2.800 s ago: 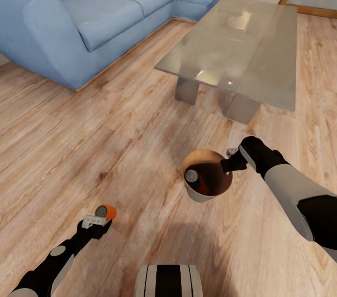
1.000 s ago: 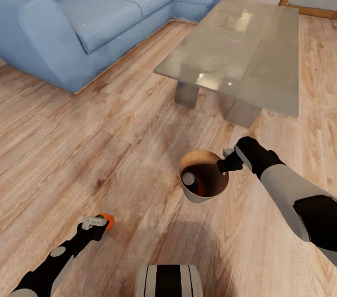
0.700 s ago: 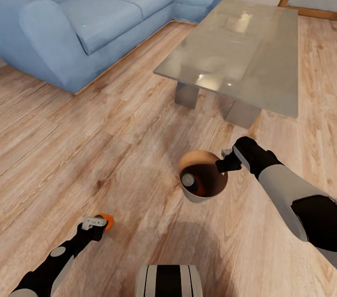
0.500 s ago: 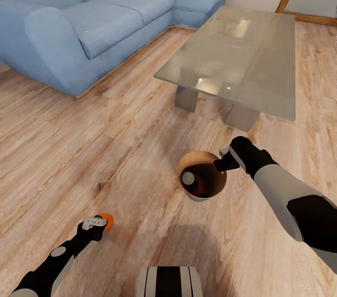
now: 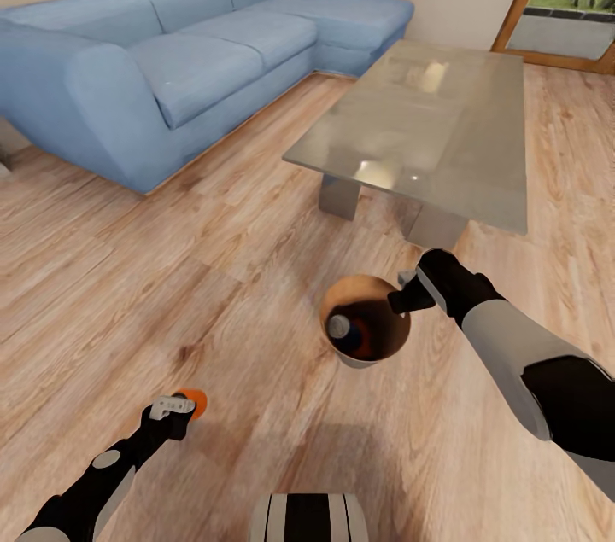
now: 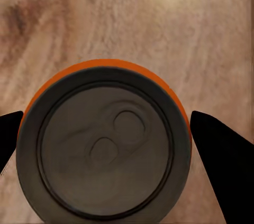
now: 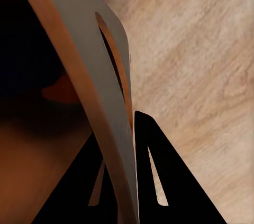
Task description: Put the three can of soda from the living room inside the tash can in the kitchen.
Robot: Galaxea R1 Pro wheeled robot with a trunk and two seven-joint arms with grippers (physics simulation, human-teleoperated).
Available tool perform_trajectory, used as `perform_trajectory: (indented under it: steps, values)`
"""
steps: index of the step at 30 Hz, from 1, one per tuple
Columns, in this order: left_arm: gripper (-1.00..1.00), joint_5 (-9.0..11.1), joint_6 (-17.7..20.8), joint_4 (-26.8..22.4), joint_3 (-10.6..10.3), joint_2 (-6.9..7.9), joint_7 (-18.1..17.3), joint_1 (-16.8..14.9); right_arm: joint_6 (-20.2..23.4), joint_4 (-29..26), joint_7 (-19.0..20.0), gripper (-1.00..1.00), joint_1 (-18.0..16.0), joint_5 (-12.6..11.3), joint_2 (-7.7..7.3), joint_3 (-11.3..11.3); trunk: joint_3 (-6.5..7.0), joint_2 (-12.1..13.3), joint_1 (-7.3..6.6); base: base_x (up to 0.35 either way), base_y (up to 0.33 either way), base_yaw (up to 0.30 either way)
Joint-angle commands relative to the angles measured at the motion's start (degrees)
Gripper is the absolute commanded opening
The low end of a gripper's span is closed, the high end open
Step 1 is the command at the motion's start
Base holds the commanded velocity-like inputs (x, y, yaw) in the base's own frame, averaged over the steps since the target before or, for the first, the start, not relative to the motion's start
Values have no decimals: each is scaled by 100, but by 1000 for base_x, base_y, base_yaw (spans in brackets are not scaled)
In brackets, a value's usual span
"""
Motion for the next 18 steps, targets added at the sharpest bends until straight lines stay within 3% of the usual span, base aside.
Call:
perform_trajectory:
  steps: [1,10,15,17,18]
  values:
    - [-100,-5,-1,0,-1,0,5,0,12,5,39,-100,0,-96,3,-15,23,2,-2,0,0,0]
    - [-100,71,126,-98,18,36,-154,-1,12,15,39,-100,7,-97,-7,-32,222,14,-26,0,0,0]
    - [-100,340,1348,-1348,64,134,-554,-70,12,21,46,-100,32,-97,-18,-42,333,20,-39,0,0,0]
    - [-100,652,2487,-2478,223,441,-656,-126,12,25,50,-100,98,-97,-4,-35,377,23,-44,0,0,0]
    - [-100,714,2782,-2727,269,513,-670,-171,12,26,51,-100,110,-97,-2,-33,400,24,-46,0,0,0]
